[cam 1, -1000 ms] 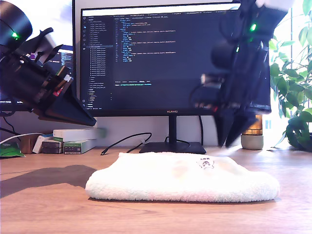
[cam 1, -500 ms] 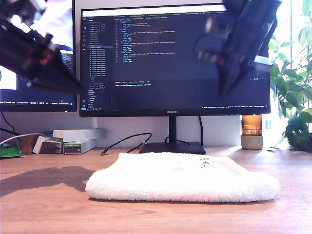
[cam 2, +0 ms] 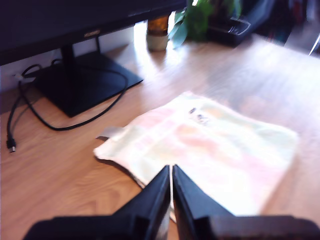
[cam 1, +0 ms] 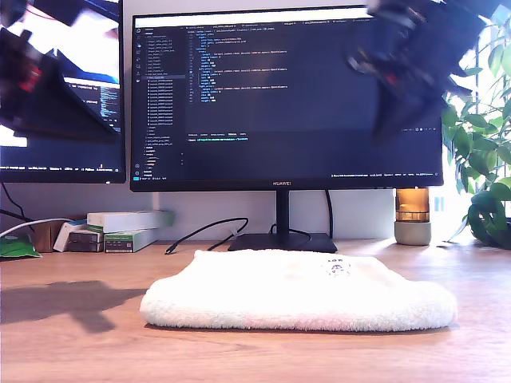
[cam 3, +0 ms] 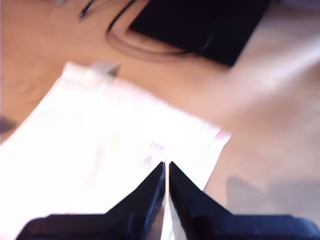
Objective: Fold the tea towel to a neat square and place it to the right
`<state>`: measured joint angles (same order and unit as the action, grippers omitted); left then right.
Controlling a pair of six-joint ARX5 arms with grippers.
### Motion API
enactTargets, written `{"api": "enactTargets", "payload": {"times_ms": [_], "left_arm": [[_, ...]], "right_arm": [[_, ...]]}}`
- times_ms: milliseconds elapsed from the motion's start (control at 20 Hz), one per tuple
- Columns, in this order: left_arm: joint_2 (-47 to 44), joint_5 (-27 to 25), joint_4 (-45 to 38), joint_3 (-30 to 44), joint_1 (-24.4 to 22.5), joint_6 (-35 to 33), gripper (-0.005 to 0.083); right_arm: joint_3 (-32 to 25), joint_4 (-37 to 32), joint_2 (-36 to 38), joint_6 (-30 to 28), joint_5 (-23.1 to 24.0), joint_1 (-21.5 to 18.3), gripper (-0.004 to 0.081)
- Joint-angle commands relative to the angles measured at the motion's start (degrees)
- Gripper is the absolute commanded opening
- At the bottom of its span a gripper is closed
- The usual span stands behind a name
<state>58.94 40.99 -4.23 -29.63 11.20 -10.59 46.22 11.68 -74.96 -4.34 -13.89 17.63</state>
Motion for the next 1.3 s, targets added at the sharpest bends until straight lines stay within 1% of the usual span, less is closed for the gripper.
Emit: {"api": "enactTargets", "payload": {"times_ms": [0,50,150,200,300,350,400,450,550,600,700,750,800,950,1050,1250], "left_arm": [[-1.86,1.22,1.44,1.22,0.59,-0.24,-0.0019],[-2.45,1.79,2.71,1.2,1.99,-0.85,-0.0019],[-2.6,1.79,4.28,1.2,7.06,-2.69,-0.0019],[-2.38,0.55,4.52,1.2,10.45,-5.86,-0.0019],[-2.25,-5.62,4.96,1.2,16.76,-11.96,-0.0016],[-2.19,-9.42,5.49,1.2,19.58,-15.67,-0.0004],[-2.12,-13.68,6.32,1.2,21.84,-18.53,0.002],[-1.9,-17.97,7.63,1.2,23.69,-20.41,0.0057],[-0.92,-23.78,10.54,1.2,26.62,-26.73,0.0119],[0.04,-25.55,11.52,1.2,27.82,-28.41,0.013],[2.56,-28.55,12.33,1.2,29.46,-33.59,0.013],[4.02,-28.65,12.24,1.2,29.9,-35.52,0.013],[5.84,-28.65,12.17,1.2,30.23,-37.09,0.013],[11.1,-29.83,11.63,1.2,30.34,-39.87,0.0135],[13.73,-29.94,8.9,1.2,30.34,-41.97,0.0192],[18.03,-30.6,2.21,1.2,30.34,-43.8,0.0204]], "right_arm": [[-5.62,-4.0,4.5,-1.6,-3.91,0.09,-0.0011],[-7.56,-3.65,6.29,-4.13,-6.82,0.5,-0.0011],[-8.35,-0.02,7.41,-12.44,-11.45,2.69,-0.0011],[-8.35,1.2,7.39,-17.64,-13.0,4.26,-0.0011],[-8.35,2.1,7.28,-27.15,-13.16,8.04,-0.0011],[-8.35,2.1,7.28,-30.77,-13.05,9.86,-0.001],[-8.35,2.4,7.28,-33.48,-11.87,11.47,0.0002],[-8.35,3.26,7.28,-35.32,-9.81,12.83,0.0039],[-8.35,5.51,7.1,-39.45,-6.45,14.97,0.0158],[-8.35,6.49,6.99,-42.01,-4.68,15.8,0.0182],[-8.35,8.17,6.69,-48.24,-1.11,16.9,0.0182],[-8.35,8.35,6.38,-50.34,-0.42,16.92,0.0182],[-8.35,8.33,5.86,-51.21,-0.28,16.85,0.0183],[-8.35,8.33,4.35,-51.19,1.07,16.85,0.0183],[-8.35,7.91,3.5,-51.17,1.03,16.85,0.0183],[-8.35,7.37,3.23,-51.15,1.05,16.81,0.0183]]}}
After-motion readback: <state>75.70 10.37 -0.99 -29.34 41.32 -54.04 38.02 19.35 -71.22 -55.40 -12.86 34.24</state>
